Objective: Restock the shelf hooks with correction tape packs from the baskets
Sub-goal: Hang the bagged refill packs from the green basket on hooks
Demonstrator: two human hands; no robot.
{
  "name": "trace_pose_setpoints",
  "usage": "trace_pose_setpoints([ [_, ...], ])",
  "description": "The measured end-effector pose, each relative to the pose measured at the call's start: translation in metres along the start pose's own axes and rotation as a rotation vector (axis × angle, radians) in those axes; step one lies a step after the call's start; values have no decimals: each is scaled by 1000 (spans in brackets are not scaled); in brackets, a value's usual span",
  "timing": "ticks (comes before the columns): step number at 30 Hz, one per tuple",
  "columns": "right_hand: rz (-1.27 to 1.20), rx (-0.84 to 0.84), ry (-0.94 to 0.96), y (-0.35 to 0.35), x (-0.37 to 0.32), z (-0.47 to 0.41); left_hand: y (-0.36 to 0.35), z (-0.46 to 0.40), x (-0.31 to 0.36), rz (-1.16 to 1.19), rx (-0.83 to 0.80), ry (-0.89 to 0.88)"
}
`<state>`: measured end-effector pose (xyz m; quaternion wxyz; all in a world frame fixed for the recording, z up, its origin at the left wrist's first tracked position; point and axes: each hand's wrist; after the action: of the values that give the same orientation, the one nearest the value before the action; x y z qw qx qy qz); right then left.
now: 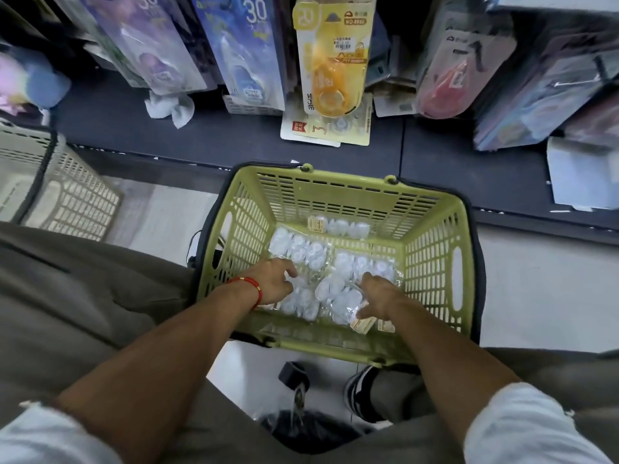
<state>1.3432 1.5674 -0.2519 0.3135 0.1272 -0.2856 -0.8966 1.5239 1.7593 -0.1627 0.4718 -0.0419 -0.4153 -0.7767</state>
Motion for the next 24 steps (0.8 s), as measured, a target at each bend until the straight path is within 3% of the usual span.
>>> trace_pose_setpoints([
  [6, -15, -71, 76, 1, 8, 2, 3, 6, 8, 77, 43, 10],
  [11, -583, -230, 26, 26, 23, 11, 1, 5, 14, 287, 162, 163],
  [13, -905, -309, 57, 44, 21, 18, -4, 6, 20, 503, 208, 256],
  [15, -1116, -428, 152, 58, 8, 27, -9, 7, 31, 877, 189, 315],
  [17, -1178, -552, 292, 64, -10, 32, -16, 5, 42, 1129, 175, 294],
  [19, -1167, -590, 384, 61, -25, 29, -23, 1, 47, 1316, 320, 263],
  [21, -1142, -385, 314, 58, -35, 21, -21, 1, 41, 1398, 469, 270],
  [22, -1070, -181, 225, 55, -34, 14, -19, 2, 36, 1383, 511, 297],
  [24, -638, 236, 47, 47, -25, -2, -15, 4, 22, 1341, 555, 380],
])
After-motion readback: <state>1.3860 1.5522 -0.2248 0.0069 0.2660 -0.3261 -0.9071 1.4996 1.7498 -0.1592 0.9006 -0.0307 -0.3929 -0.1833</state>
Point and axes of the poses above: each hand's wrist, its own z-axis away from the middle knuckle, its own y-axis out of the back of the hand, x = y × z, and after that the axes turned 11 degrees about -y, right-handed
